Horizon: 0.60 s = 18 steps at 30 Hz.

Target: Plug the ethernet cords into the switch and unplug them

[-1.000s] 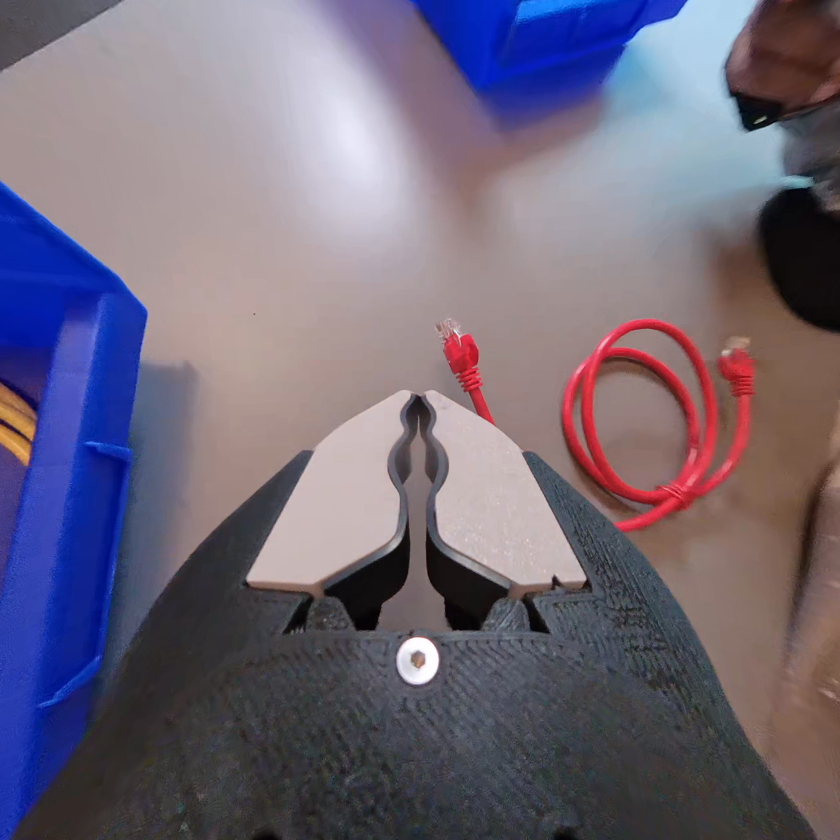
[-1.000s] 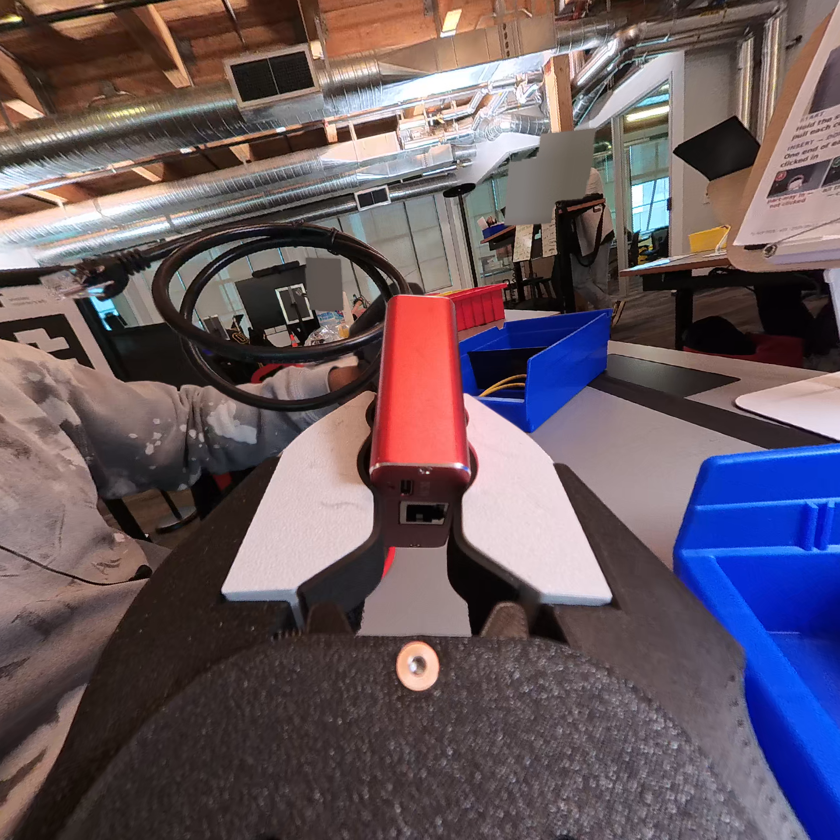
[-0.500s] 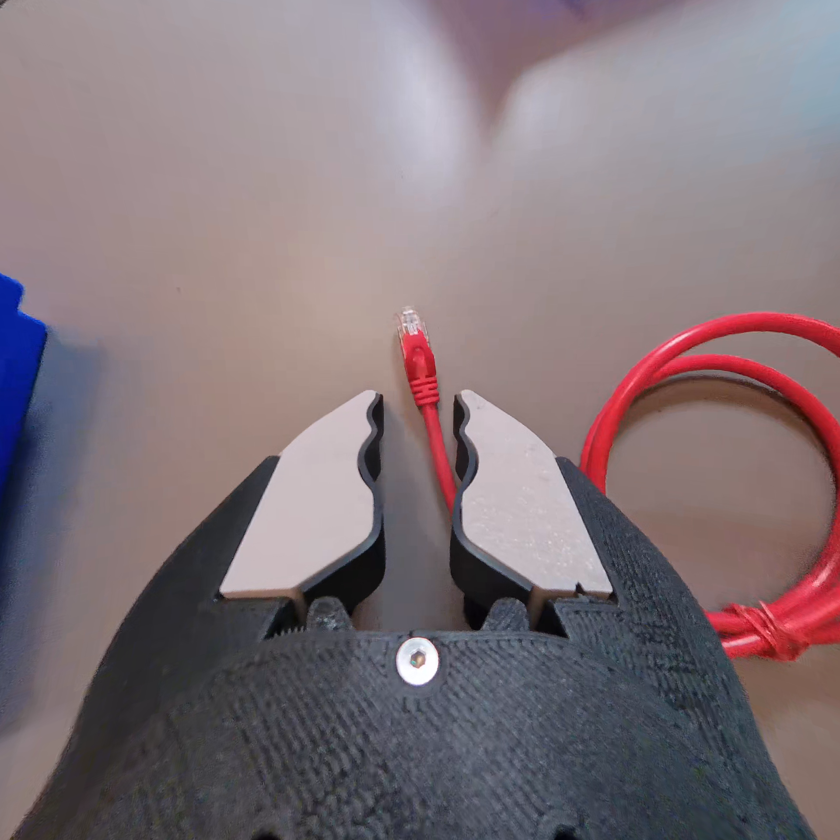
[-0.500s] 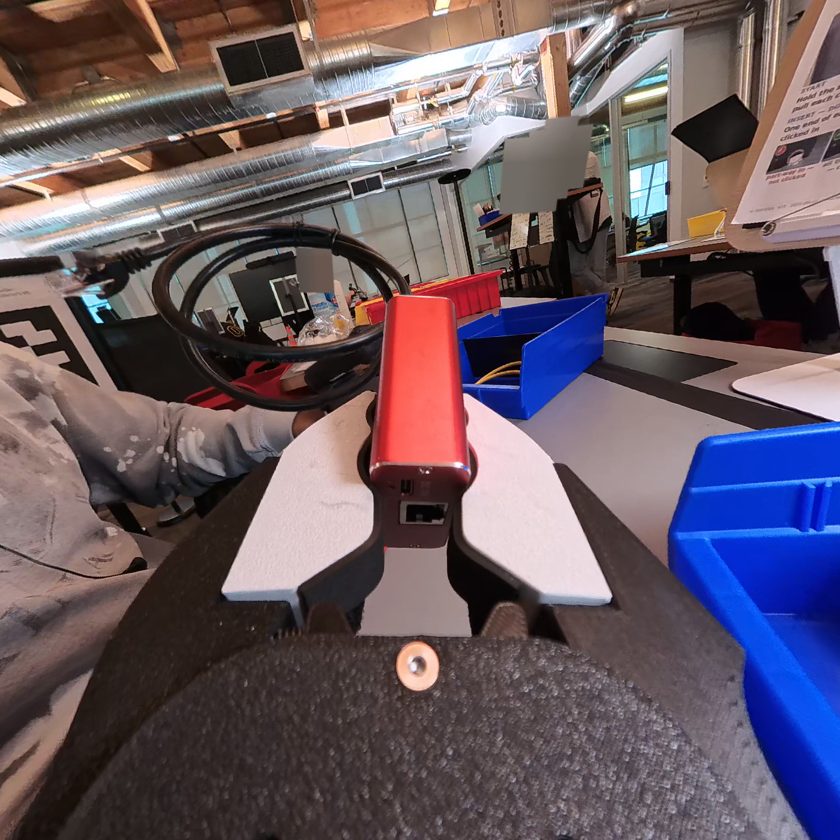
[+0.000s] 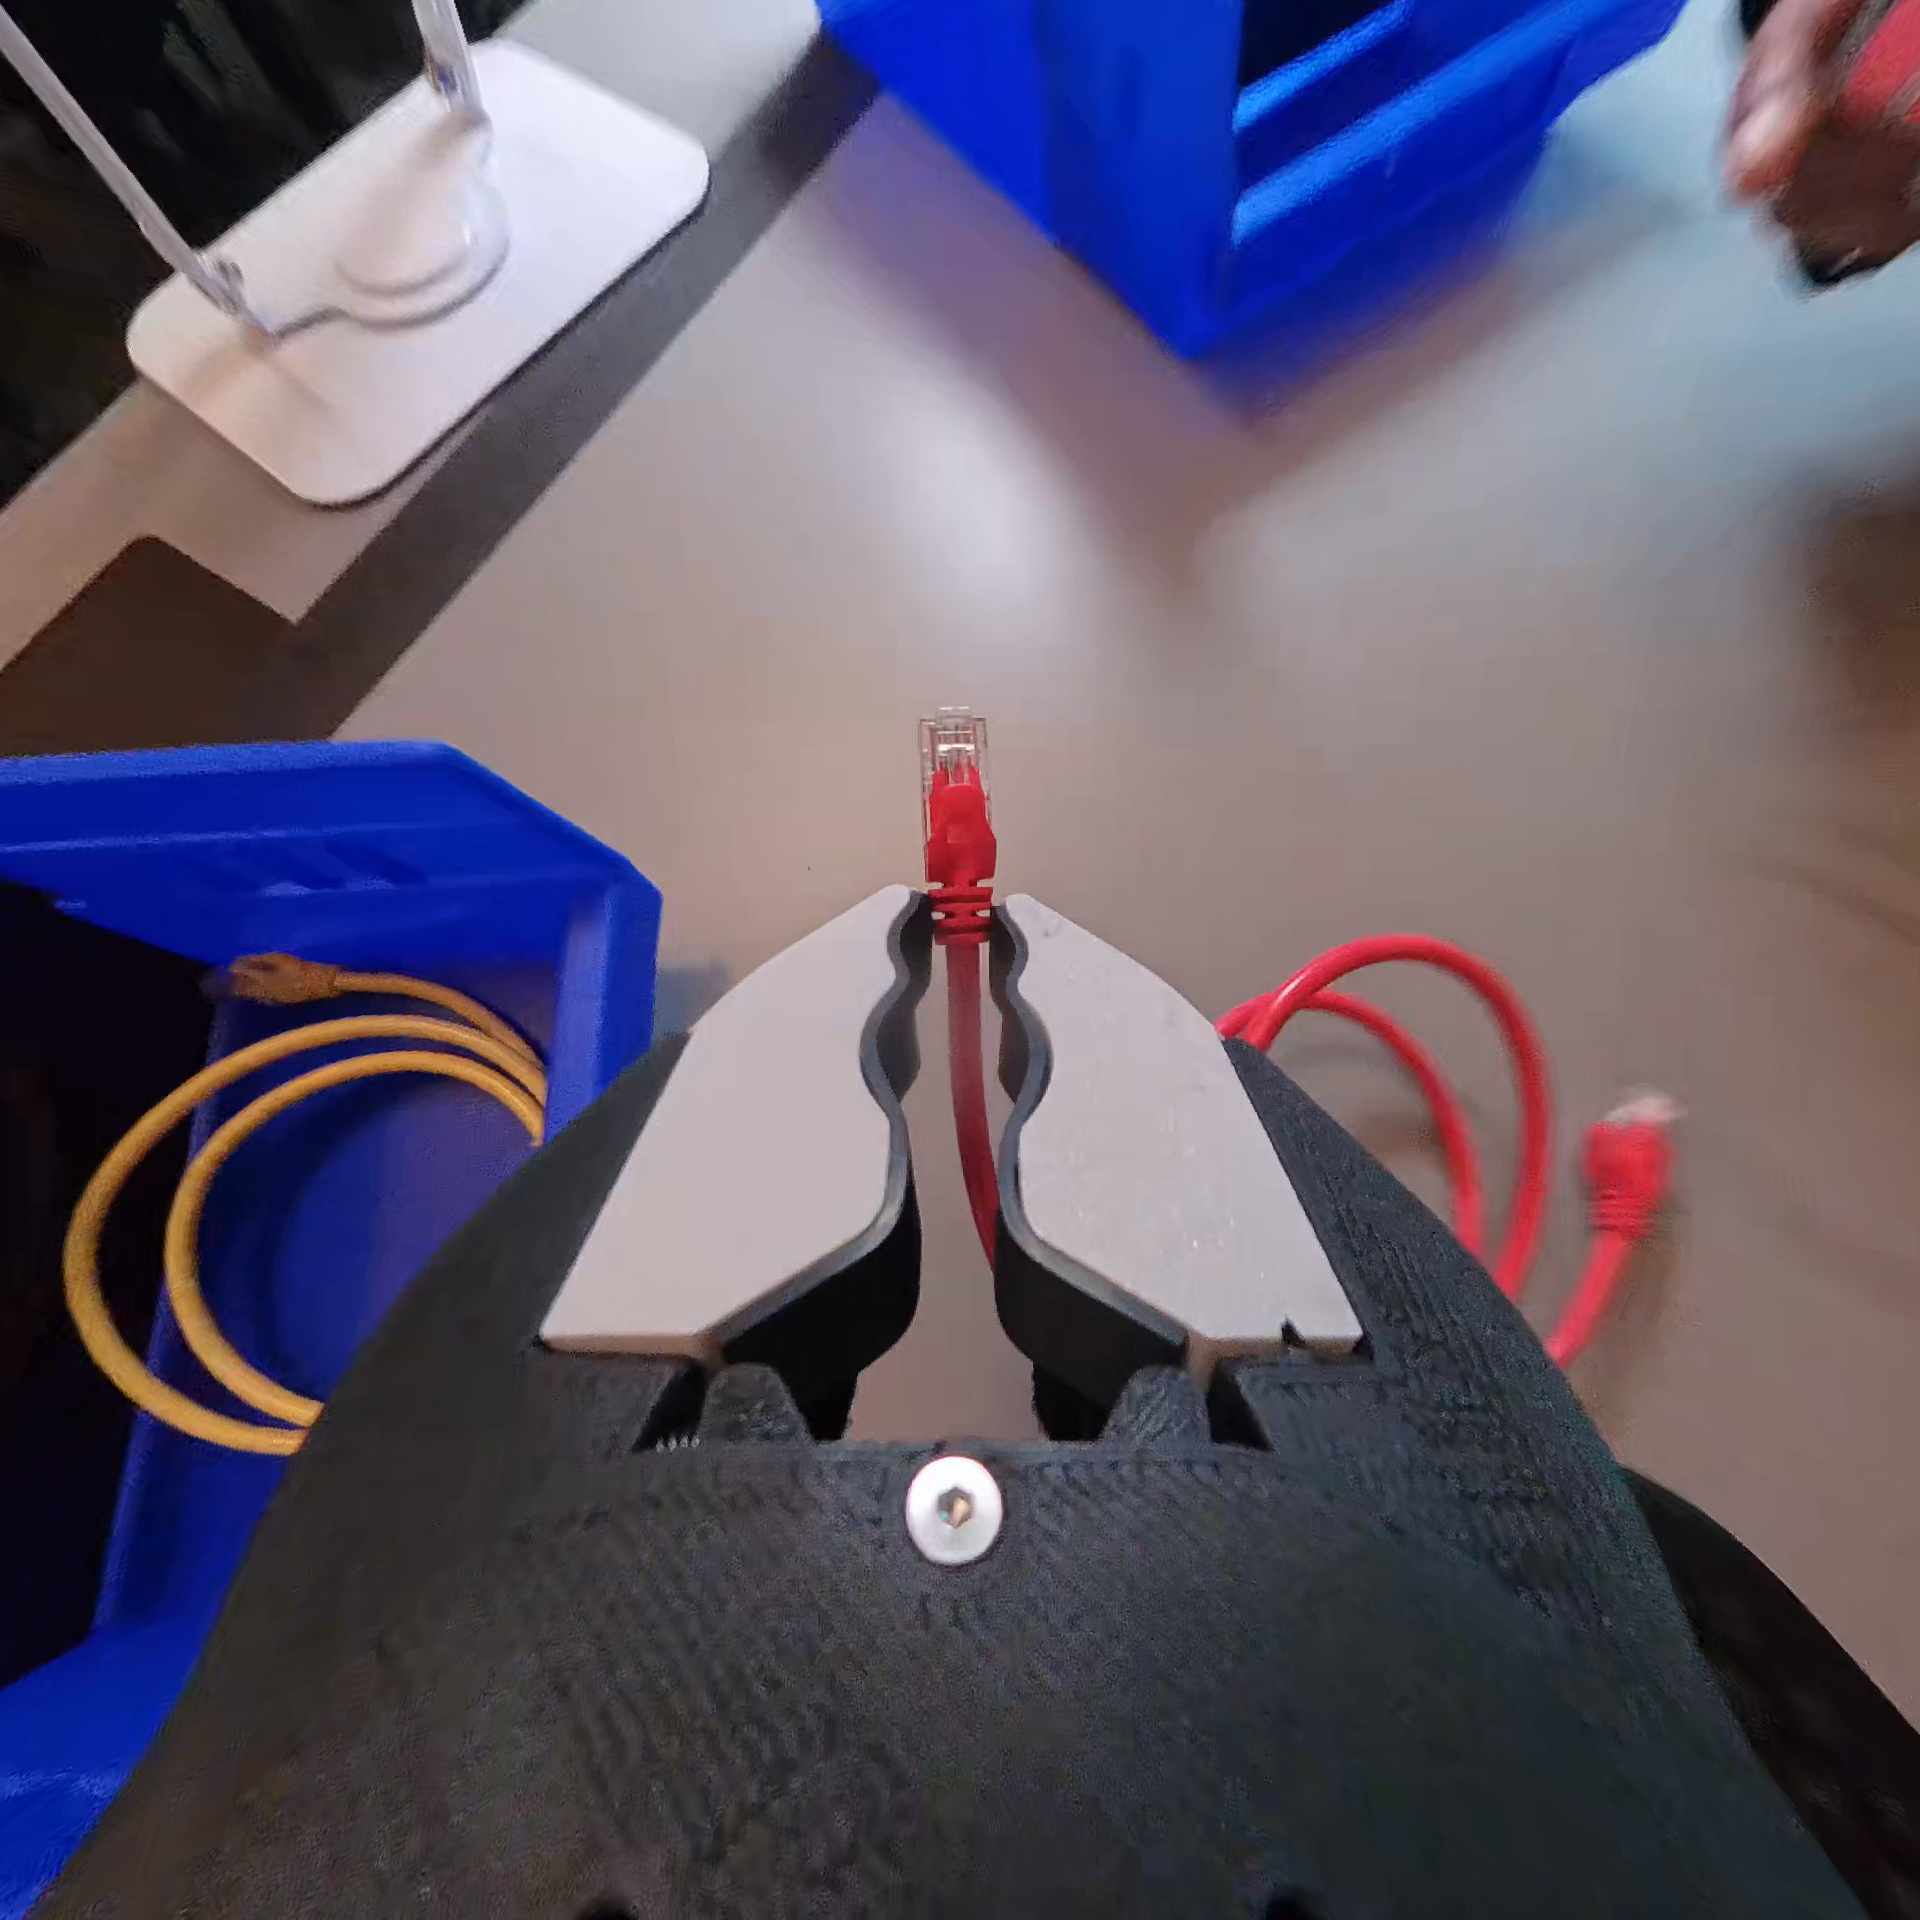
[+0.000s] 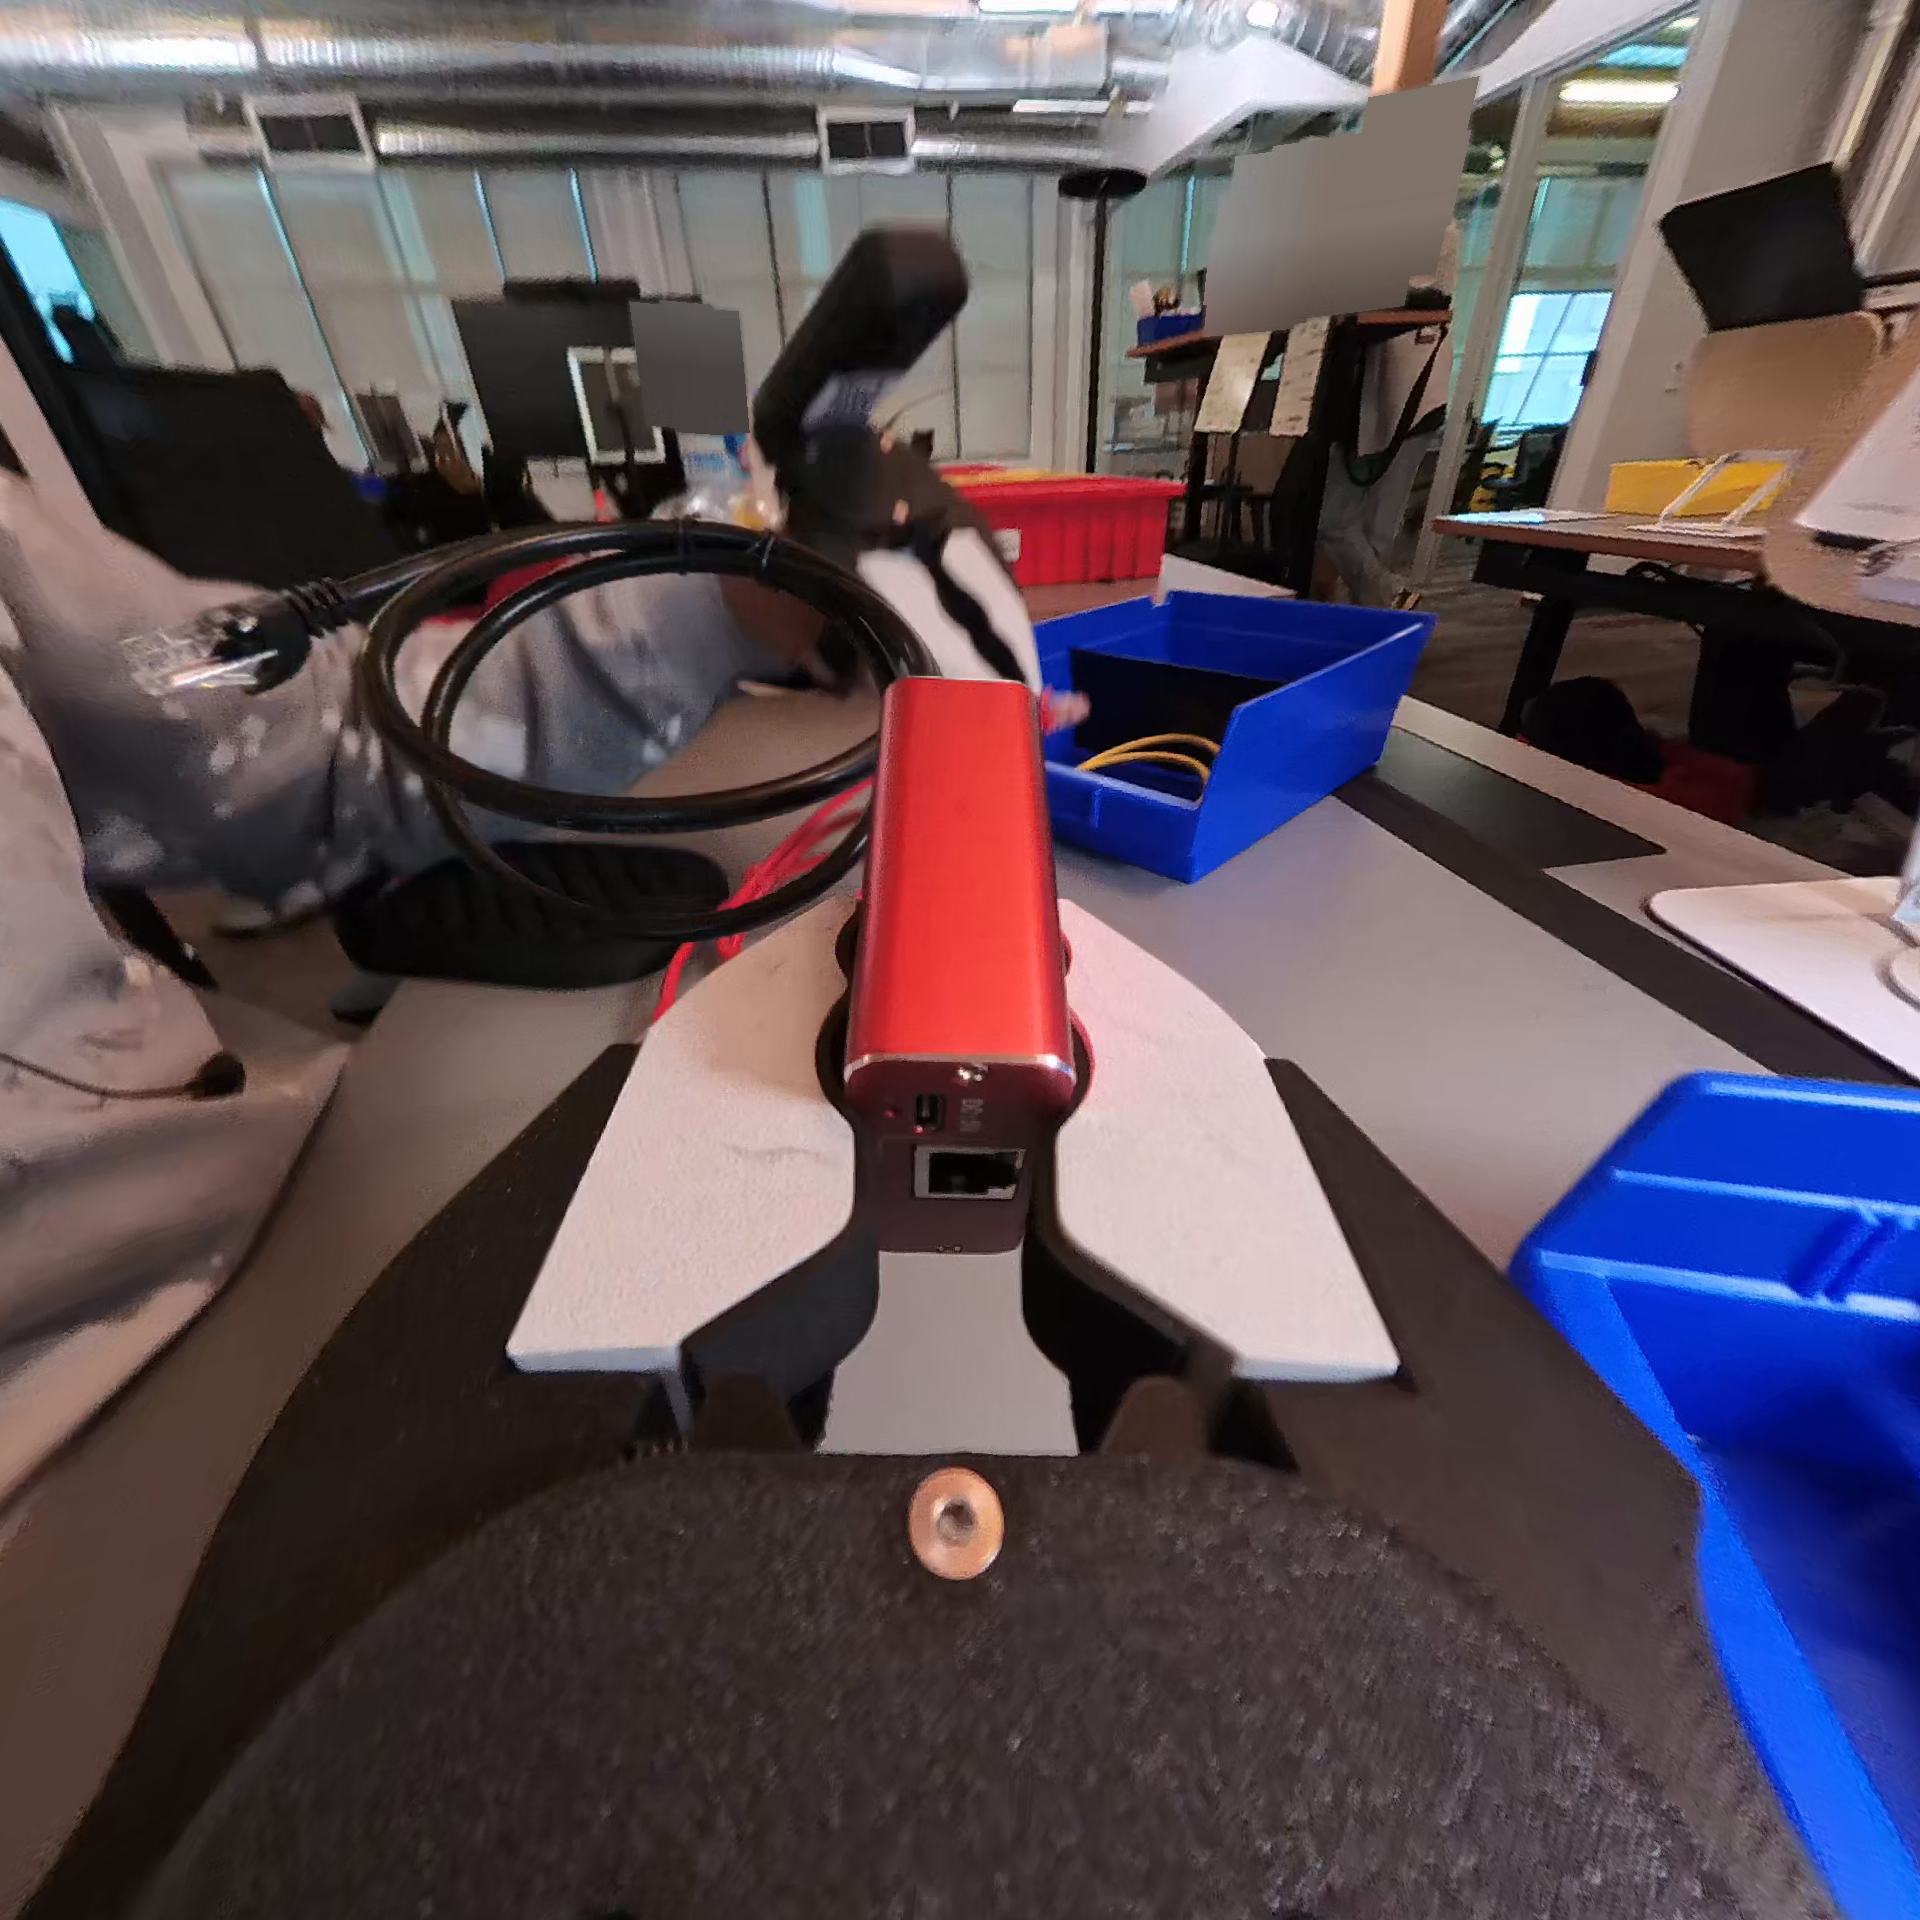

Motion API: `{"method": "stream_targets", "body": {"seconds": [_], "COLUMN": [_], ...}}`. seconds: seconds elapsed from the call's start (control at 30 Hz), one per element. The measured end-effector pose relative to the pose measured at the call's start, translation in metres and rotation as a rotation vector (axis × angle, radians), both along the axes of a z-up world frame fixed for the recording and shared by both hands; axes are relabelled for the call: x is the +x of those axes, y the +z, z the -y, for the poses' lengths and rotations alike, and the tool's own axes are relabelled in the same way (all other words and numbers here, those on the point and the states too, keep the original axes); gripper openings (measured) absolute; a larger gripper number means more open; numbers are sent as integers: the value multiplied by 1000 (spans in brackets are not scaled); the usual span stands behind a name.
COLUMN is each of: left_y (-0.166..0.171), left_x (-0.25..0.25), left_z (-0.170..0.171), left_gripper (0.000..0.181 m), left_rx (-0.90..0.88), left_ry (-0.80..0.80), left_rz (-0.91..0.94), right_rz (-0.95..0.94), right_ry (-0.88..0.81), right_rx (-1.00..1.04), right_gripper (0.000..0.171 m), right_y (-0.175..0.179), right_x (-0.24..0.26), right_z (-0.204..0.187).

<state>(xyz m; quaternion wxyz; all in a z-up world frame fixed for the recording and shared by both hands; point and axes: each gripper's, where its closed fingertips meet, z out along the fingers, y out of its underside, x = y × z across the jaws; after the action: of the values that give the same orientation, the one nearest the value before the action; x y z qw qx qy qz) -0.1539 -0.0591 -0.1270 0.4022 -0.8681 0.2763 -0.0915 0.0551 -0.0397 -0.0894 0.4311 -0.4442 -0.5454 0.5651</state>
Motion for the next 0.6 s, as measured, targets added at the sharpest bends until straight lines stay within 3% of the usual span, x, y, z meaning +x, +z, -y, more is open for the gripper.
{"method": "stream_targets", "body": {"seconds": [0.1,0.2,0.37,0.6], "left_y": [36,48,28,-11], "left_x": [23,68,136,166], "left_z": [19,47,86,94], "left_gripper": [11,11,11,11], "left_rx": [-57,-209,-483,-676], "left_ry": [-175,-402,-657,-717], "left_rz": [146,306,491,574], "right_rz": [44,84,144,172], "right_ry": [29,52,84,152], "right_rx": [114,249,486,598], "right_gripper": [29,29,29,29], "right_y": [-8,-15,-27,-38], "right_x": [-5,-10,-15,-16], "right_z": [16,32,56,74]}}
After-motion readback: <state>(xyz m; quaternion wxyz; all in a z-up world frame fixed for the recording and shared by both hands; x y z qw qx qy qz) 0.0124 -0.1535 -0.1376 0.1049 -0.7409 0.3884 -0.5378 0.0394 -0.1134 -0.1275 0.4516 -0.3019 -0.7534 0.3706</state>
